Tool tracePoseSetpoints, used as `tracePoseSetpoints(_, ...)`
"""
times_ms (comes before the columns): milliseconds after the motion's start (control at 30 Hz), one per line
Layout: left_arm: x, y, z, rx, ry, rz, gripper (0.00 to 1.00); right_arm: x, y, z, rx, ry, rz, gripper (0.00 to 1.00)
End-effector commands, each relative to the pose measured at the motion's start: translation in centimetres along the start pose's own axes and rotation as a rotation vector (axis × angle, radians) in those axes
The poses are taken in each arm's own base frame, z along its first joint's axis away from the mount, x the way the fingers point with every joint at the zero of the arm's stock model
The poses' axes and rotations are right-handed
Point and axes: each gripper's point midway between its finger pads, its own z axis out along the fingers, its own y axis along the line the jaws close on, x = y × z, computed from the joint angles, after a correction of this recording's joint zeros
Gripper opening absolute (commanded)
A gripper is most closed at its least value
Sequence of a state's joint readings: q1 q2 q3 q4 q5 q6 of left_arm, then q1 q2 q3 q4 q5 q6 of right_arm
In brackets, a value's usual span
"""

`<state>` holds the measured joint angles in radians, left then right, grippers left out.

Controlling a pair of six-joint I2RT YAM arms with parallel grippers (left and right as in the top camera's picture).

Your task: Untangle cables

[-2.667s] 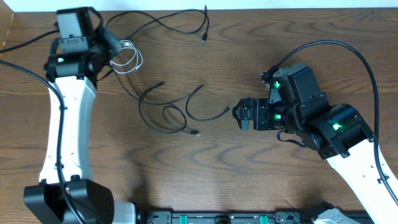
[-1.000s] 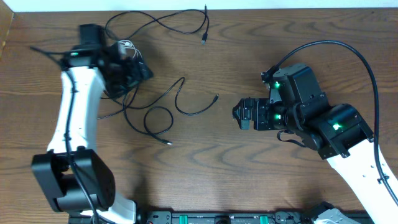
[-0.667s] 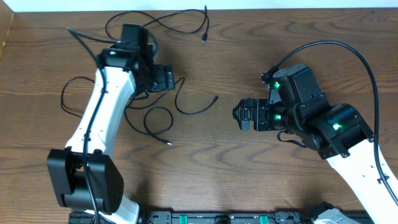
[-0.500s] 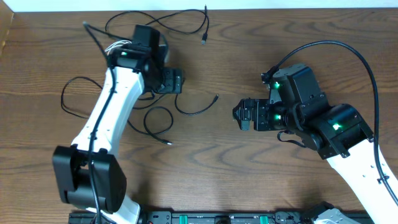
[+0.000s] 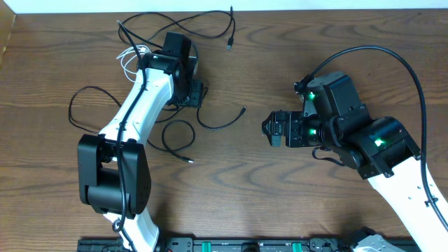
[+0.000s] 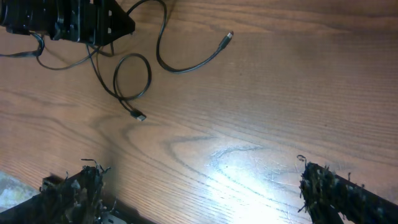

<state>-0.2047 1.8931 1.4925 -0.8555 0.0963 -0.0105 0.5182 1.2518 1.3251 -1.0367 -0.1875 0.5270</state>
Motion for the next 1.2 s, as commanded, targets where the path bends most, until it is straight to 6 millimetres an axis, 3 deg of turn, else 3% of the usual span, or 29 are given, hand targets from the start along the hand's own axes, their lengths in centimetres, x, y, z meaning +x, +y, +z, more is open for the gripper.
tracePoseSetpoints(0,0.1,0.5,0.2,-0.023,0.004,0.008,0.56,-0.1,-0.1,0.1,0.003,0.002,0.013,0.99)
tracePoseSetpoints(167,0.1,0.4,0.2,-0.023,0.004,-0.002,0.12,-0.1,-0.2,0.1,0.004,0.004,0.013,0.99)
tracePoseSetpoints(200,0.1,0.4,0.1,-0.023,0.002,-0.014,0.08,-0.1,-0.2,0.1,0.004,0.004,0.013,0.99)
tracePoseSetpoints(367,-0.4,0.0,-2.0,-0.003,-0.031,-0.074,0.08,-0.1,-0.2,0.1,0.004,0.004,0.013,0.99)
tracePoseSetpoints(567,-1.2,-0.5,-7.4,0.024,-0.157,-0.071,0.08,-0.1,-0.2,0.1,0.004,0.004,0.013,0.99)
tracePoseSetpoints(733,-1.2,0.7,-11.1,-0.042,-0.250,-0.080,0.07,-0.1,-0.2,0.1,0.004,0.004,0.013,0.99)
tracePoseSetpoints(900,0.0,1.2,-10.7,-0.071,-0.203,-0.082,0.07,-0.1,-0.2,0.1,0.004,0.004,0.013,0.99)
tracePoseSetpoints(1000,0.9,1.4,-9.3,-0.077,-0.156,-0.082,0.07,-0.1,-0.2,0.1,0.004,0.005,0.013,0.99)
tracePoseSetpoints(1167,2.2,3.2,-7.1,-0.185,-0.082,-0.085,0.08,0.1,-0.1,0.1,0.002,0.010,0.014,0.99)
